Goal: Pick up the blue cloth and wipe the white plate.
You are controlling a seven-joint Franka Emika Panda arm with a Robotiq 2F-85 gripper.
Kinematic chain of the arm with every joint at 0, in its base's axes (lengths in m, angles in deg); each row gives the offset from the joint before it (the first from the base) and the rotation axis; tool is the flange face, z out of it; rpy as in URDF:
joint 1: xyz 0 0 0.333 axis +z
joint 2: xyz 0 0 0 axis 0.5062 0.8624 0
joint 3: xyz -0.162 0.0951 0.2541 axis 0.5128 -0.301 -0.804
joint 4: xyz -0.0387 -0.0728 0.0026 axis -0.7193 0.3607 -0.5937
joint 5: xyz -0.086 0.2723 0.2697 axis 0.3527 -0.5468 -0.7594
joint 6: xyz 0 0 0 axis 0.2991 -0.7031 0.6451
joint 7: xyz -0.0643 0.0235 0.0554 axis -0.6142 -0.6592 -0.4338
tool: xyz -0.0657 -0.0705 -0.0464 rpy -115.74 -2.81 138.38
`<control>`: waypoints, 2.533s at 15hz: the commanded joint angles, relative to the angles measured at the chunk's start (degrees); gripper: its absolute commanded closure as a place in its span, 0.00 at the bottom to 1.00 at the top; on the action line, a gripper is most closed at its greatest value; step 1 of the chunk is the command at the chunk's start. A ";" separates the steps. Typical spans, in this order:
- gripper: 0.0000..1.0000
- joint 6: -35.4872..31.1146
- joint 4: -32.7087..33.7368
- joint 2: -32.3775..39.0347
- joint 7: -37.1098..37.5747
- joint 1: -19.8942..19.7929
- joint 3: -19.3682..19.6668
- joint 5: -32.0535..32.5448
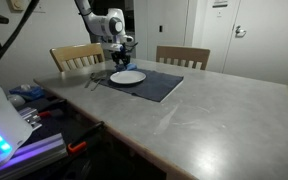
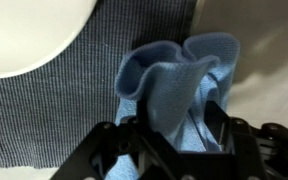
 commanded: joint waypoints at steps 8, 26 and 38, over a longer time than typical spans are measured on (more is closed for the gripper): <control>1.00 9.79 -3.28 -9.88 -0.50 -2.20 -0.37 0.17; 0.98 39.84 -12.05 -21.15 -4.11 -9.50 1.51 8.47; 0.98 50.68 -6.98 -11.05 -5.48 -8.01 1.83 15.05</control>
